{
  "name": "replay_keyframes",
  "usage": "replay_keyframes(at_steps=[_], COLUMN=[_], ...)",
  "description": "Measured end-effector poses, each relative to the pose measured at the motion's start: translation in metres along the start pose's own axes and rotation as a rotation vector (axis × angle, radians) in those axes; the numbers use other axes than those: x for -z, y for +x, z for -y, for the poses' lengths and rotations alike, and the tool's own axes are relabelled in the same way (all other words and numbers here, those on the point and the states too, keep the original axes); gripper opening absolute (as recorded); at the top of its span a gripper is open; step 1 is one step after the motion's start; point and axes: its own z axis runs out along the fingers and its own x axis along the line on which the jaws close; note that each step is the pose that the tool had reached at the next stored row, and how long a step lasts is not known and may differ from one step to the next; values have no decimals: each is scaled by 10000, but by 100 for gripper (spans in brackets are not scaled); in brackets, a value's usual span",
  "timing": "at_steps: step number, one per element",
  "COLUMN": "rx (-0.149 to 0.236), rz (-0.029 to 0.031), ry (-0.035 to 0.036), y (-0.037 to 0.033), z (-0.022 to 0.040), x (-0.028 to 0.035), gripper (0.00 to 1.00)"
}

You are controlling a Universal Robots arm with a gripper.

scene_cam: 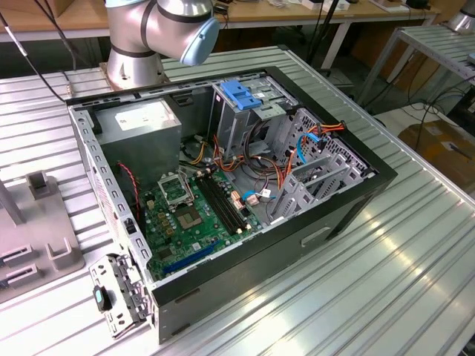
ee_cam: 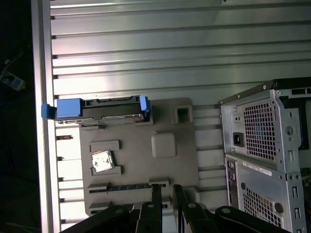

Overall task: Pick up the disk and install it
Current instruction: 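Reach for the disk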

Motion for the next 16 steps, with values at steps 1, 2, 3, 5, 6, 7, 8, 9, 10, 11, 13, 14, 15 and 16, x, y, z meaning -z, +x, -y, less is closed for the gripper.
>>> replay_keyframes(at_steps=[1,2,3,5,6,7,8,9,10,11,13,14,15,16], rx=[0,1,0,1,1,2,1,1,1,1,1,0,1,1], rz=[-1,-1,-1,-1,-1,-1,0,-1,-2,-2,-1,-1,-1,-1], ry=[1,1,1,1,1,1,0,0,1,0,0,0,0,0], y=[0,1,1,2,3,3,4,5,6,6,8,9,10,11], z=[-8,-14,-21,-36,-44,-52,-60,-66,-76,-85,-106,-120,-130,-140], x=[0,0,-1,-2,-2,-3,-4,-5,-6,-7,-10,-13,-15,-17], gripper=[24,24,24,24,24,24,24,24,24,24,24,24,24,24])
